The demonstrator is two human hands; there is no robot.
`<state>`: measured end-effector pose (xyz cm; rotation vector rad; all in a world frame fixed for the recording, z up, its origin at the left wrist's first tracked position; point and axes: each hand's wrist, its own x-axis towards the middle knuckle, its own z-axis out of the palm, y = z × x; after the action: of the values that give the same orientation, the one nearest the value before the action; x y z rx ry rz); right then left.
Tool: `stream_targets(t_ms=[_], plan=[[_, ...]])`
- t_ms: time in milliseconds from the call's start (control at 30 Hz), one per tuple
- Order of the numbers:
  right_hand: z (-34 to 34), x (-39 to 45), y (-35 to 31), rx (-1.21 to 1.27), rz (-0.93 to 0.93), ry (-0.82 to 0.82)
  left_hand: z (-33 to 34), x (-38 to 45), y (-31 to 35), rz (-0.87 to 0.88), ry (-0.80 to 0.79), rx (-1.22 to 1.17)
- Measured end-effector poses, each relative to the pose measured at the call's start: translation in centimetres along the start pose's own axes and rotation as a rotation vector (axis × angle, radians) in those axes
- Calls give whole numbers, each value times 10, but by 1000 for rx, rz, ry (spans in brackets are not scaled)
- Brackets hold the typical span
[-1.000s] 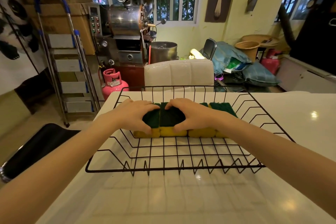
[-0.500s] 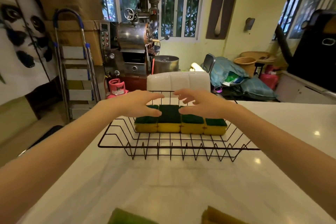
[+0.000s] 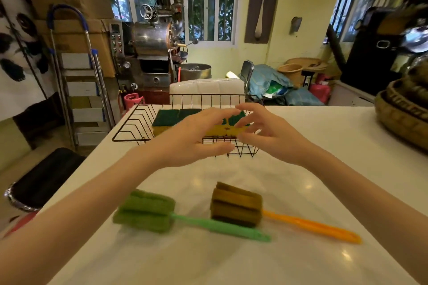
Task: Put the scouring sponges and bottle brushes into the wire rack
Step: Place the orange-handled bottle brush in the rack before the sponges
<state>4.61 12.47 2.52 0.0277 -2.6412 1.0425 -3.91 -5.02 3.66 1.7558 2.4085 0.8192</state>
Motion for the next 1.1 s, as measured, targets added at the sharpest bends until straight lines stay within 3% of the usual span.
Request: stream_targets(t_ms=[100, 300, 567, 800, 1100], plan=[[-3, -29, 11, -30, 61, -50, 21, -7, 9, -7, -43, -18], [-6, -74, 28, -234, 235, -355, 57, -14, 15, -70, -210, 20], [-6, -98, 36, -456, 306, -492, 76, -16, 10, -69, -383, 58], [-12, -92, 35, -431, 243, -430, 63, -10, 12, -136, -388, 36], [-29, -48, 22, -404, 109, -175, 12, 1, -1, -102, -108, 13]])
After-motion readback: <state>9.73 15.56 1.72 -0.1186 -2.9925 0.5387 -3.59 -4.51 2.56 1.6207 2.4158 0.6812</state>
